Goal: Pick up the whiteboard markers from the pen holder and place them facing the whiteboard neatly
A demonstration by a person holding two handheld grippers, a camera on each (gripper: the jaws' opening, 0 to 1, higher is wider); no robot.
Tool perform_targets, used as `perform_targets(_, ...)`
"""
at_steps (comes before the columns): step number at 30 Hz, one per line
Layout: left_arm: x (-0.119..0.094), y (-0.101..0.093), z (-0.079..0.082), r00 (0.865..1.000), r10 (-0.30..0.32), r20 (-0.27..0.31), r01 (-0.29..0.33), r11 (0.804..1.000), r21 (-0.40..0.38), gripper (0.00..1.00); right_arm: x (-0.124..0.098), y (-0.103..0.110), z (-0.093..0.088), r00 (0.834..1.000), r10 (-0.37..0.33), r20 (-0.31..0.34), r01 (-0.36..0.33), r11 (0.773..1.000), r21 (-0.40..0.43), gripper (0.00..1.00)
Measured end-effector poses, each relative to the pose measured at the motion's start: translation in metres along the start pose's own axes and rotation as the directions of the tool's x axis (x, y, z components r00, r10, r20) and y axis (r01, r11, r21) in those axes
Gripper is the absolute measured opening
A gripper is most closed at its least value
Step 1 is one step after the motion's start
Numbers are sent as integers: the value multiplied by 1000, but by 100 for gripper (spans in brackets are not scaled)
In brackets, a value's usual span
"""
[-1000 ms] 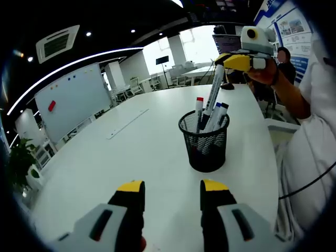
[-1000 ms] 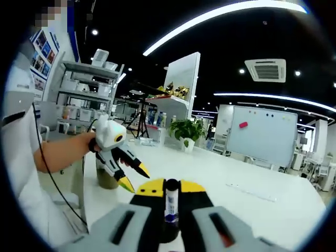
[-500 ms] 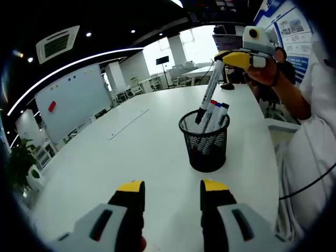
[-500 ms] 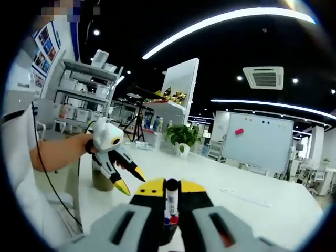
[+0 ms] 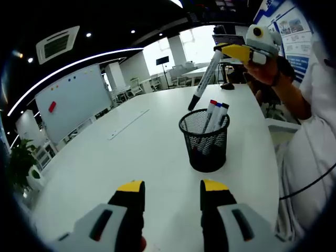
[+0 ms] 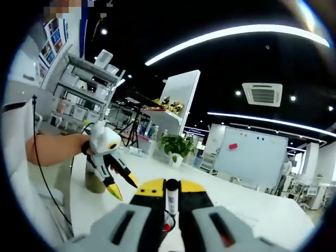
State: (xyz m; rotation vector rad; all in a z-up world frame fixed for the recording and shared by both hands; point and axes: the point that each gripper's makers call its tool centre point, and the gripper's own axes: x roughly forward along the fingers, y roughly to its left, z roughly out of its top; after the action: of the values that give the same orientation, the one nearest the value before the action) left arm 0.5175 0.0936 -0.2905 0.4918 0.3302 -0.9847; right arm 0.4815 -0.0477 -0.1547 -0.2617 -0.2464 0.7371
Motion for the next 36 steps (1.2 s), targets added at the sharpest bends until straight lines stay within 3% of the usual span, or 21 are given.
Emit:
perform_targets(9,0,-1,0,1000,1,0,-1,1000,1,44,-3,-8,2,999,-51,8,51,997,-49,7)
perform_targets(21,-1,-3,0,1000,1,-1,-1,1000,1,44,-8,-22,-4,983,-184,4,183,973,-141,7)
perform_targets(24,-1,-1,0,1000,2,-1,-2,1000,1,44,-9,-27,-9,974,-225,-9,222,963,-152,7)
perform_targets(33,-1,-2,0,1000,1,-1,-1,1000,3,44,-11,-31,-27,952,-302,-49,299,951,-75,7)
perform_targets(36,-1,-2,0,1000,2,-1,-2,1000,3,44,-14,-31,-33,934,-354,-49,348,931,-108,7)
